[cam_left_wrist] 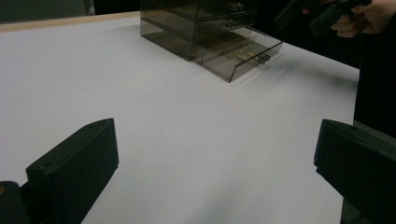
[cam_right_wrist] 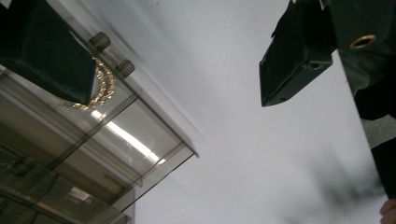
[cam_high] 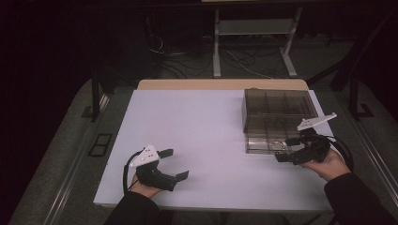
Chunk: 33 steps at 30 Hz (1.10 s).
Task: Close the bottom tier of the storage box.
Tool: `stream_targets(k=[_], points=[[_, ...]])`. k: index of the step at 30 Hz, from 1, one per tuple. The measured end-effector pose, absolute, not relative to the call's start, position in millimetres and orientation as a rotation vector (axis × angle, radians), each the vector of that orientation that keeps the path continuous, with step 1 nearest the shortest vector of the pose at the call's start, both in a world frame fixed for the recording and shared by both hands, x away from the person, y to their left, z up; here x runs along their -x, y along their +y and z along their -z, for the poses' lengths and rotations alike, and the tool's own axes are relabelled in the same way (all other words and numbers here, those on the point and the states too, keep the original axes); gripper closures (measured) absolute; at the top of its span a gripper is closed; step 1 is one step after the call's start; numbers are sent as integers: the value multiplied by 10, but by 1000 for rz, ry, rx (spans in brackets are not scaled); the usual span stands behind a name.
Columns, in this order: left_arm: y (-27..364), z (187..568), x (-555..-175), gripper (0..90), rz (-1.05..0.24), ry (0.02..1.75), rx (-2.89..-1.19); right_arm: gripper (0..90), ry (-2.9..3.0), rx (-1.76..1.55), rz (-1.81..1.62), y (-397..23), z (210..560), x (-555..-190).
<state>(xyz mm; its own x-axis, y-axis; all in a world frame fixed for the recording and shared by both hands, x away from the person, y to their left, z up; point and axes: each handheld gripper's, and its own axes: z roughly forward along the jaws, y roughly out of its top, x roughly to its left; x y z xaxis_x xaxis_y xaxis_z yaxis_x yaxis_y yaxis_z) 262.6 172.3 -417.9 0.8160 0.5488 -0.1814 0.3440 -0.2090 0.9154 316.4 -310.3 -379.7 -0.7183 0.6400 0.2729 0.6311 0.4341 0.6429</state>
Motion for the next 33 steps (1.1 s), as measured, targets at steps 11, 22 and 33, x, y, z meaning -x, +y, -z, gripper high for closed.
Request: stream_targets(k=[11,22,33], points=[[1721,4180,-2629,0,-217,681,-1823,105,2724,-1113,-1136,-3065,3804,-3077],[1720,4180,-2627,0,-216,680,-1822,156,2801,-1058,-1069,-3029,3871,-3045],[1721,4180,-2625,0,-216,679,-1823,437,2796,-1073,-1057,-3093,3982,-3083]])
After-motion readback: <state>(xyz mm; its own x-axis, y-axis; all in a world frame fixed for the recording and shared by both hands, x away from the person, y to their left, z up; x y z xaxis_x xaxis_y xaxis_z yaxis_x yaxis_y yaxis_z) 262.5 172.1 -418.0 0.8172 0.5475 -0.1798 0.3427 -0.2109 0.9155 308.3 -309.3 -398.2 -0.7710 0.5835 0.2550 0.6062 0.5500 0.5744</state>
